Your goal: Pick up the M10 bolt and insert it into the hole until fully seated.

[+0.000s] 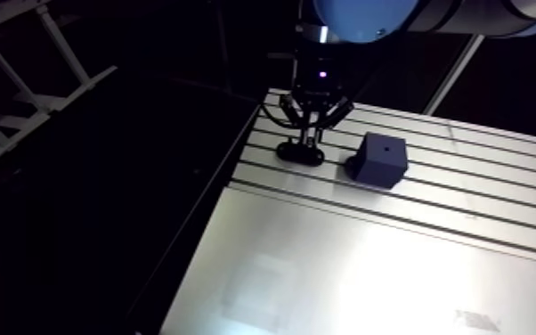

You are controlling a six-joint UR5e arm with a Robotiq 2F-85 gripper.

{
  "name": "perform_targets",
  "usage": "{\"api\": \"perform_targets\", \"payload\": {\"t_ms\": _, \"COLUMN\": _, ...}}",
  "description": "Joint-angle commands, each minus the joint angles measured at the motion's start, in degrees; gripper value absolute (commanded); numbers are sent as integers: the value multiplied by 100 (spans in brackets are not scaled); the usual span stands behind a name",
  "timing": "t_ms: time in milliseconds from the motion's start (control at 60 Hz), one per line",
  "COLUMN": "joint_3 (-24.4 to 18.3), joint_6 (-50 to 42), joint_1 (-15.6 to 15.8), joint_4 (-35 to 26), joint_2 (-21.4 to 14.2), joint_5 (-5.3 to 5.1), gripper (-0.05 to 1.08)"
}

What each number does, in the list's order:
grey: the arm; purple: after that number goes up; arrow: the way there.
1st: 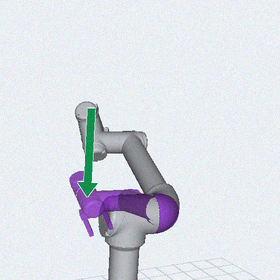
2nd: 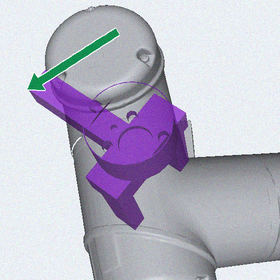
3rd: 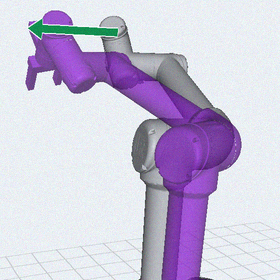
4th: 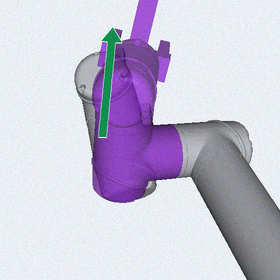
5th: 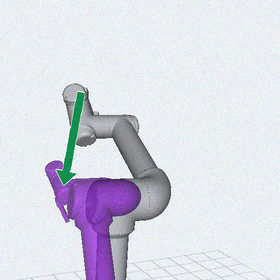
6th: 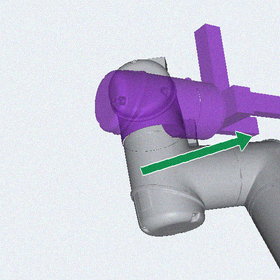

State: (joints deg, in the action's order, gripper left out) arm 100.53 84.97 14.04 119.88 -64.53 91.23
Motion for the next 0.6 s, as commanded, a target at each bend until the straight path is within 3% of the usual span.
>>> {"api": "perform_targets", "payload": {"t_ms": 17, "joint_3": -144, "joint_6": -20, "joint_1": -7, "joint_4": -218, "joint_2": -36, "joint_5": 38, "gripper": 82}}
{"api": "perform_targets", "payload": {"t_ms": 150, "joint_3": -261, "joint_6": -20, "joint_1": -7, "joint_4": -385, "joint_2": -102, "joint_5": 73, "gripper": 86}}
{"api": "perform_targets", "payload": {"t_ms": 233, "joint_3": -316, "joint_6": -20, "joint_1": -7, "joint_4": -407, "joint_2": -140, "joint_5": 167, "gripper": 88}}
{"api": "perform_targets", "payload": {"t_ms": 417, "joint_3": -452, "joint_6": -11, "joint_1": -7, "joint_4": -399, "joint_2": -212, "joint_5": 171, "gripper": 90}}
{"api": "perform_targets", "payload": {"t_ms": 600, "joint_3": -706, "joint_6": -4, "joint_1": -49, "joint_4": -415, "joint_2": -279, "joint_5": 155, "gripper": 100}}
